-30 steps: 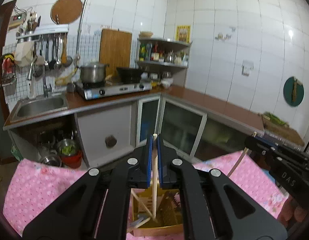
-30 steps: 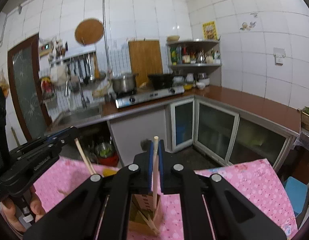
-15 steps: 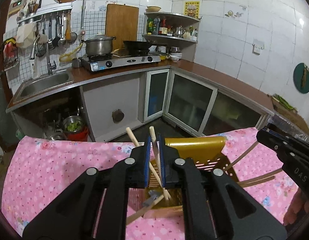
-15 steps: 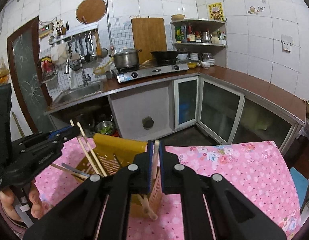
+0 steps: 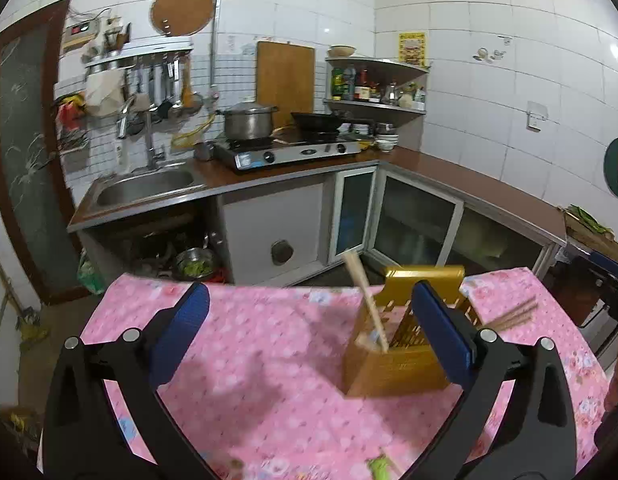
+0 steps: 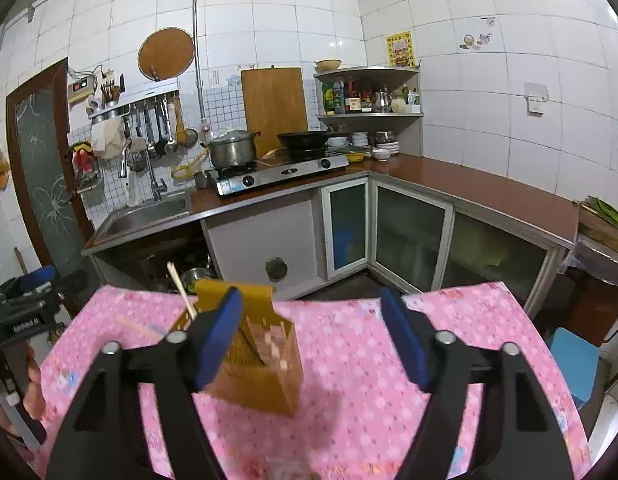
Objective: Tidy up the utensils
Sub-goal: 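Close the right tool on a wooden chopstick while the left tool grasps the green frog-handled fork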
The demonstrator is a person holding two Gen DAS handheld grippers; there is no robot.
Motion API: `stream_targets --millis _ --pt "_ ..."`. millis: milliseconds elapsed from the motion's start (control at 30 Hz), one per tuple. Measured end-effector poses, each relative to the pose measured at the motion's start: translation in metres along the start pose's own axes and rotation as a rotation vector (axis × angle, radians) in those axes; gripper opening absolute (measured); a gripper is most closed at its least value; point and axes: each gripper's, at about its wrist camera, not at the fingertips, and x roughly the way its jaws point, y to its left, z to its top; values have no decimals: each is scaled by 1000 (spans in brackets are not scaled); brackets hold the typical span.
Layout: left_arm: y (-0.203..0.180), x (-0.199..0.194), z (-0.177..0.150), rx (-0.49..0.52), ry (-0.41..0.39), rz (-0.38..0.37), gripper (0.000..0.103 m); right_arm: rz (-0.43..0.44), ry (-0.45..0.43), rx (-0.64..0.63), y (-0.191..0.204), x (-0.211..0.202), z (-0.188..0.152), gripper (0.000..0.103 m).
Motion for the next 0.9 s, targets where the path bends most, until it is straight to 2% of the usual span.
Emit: stream_targets --millis 167,300,500,667,900 --pt "16 -6 -41 -32 50 -12 98 -22 34 -9 2 -11 -43 85" --pt "23 -5 -78 -28 111 0 98 -19 101 -3 5 -5 -87 85" --pt "34 7 -125 -49 201 29 98 -46 161 -52 21 7 -134 85" --pt "42 19 -147 -37 263 48 98 -24 222 -56 29 15 -157 85" --pt "59 25 -161 -7 304 74 98 8 329 -76 52 40 -177 84"
